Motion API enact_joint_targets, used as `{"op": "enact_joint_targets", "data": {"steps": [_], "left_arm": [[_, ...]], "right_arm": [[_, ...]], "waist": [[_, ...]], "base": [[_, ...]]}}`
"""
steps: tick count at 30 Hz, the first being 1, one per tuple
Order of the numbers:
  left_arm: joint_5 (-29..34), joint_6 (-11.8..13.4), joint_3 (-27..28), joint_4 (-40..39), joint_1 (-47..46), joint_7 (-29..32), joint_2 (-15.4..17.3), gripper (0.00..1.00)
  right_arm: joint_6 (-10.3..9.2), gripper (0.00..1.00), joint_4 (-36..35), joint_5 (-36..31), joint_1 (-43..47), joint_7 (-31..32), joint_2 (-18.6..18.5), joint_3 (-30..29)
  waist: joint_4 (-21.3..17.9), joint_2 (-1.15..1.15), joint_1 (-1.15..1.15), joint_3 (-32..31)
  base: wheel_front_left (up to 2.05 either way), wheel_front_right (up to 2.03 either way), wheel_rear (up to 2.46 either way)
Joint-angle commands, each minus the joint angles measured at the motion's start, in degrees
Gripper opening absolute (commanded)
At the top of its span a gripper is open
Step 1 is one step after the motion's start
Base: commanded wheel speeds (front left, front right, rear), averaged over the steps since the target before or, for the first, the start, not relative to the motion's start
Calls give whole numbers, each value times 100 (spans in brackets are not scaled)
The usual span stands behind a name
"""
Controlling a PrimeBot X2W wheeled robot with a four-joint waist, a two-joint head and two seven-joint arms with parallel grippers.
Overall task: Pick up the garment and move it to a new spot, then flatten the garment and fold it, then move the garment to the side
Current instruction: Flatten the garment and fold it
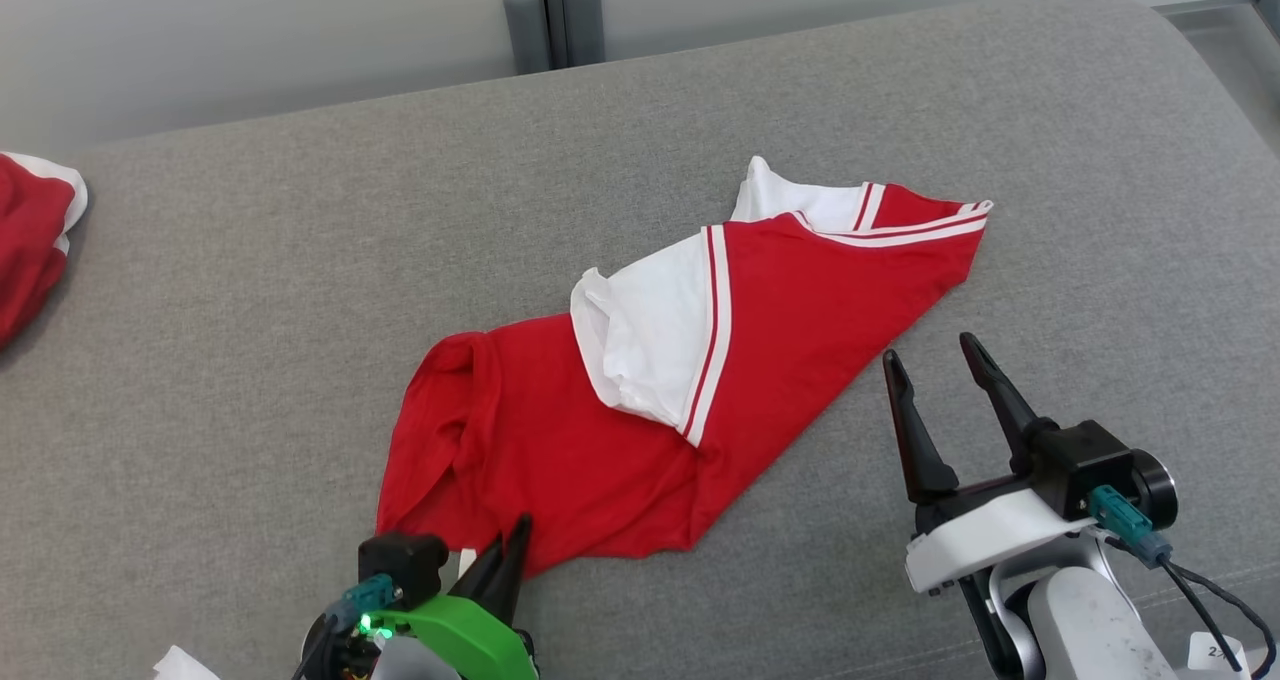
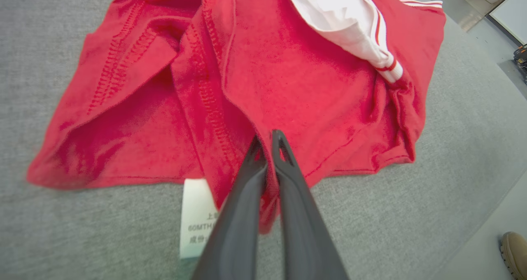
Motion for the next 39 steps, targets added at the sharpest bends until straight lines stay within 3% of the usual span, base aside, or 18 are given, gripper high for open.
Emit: {"op": "enact_joint_targets", "data": {"steps": [1, 9, 15, 22, 31, 32, 34, 35, 36, 39], "left_arm": [[-26, -43, 19, -108, -135, 15, 55, 0], [-395, -151, 253, -1322, -341, 365, 238, 0], [-904, -105, 856, -1993, -1090, 796, 368, 0], [-1002, 73, 1557, -1374, -2285, 906, 562, 0], [-813, 243, 2072, 562, -3350, 715, 1042, 2], [-777, 238, 2105, 806, -3406, 652, 1085, 10], [-745, 233, 2148, 1174, -3463, 541, 1127, 37], [-733, 208, 2154, 1387, -3472, 491, 1129, 62], [-734, 172, 2151, 1572, -3482, 455, 1118, 100], [-689, 42, 2088, 1931, -3483, 343, 1051, 100]], "right_arm": [[-8, 100, -12, 32, -60, -1, -14, 6], [-8, 100, -15, 94, -81, -1, -14, 46], [-8, 100, -55, 209, -268, -1, -14, 156], [-8, 100, -100, 426, -488, -1, -14, 333], [-7, 100, -163, 560, -481, -1, -8, 319], [-8, 100, -168, 557, -467, -1, -7, 307], [-8, 100, -178, 548, -438, -1, -8, 293], [-7, 100, -184, 539, -421, -1, -7, 284], [-8, 100, -186, 531, -405, -1, -7, 274], [-8, 100, -167, 490, -351, -1, -11, 203]], "waist": [[-7, 0, 0, 5], [-104, 0, 0, 55], [-353, 0, 0, 306], [-978, 0, 0, 649], [-1779, 0, 0, 1006], [-1829, 0, 0, 1030], [-1880, 0, 0, 1052], [-1895, 0, 0, 1053], [-1904, 0, 0, 1047], [-1852, 0, 0, 982]], "base": [[0, 0, 0], [0, 0, 0], [0, 0, 0], [0, 0, 0], [0, 0, 0], [0, 0, 0], [0, 0, 0], [0, 0, 0], [0, 0, 0], [0, 0, 0]]}}
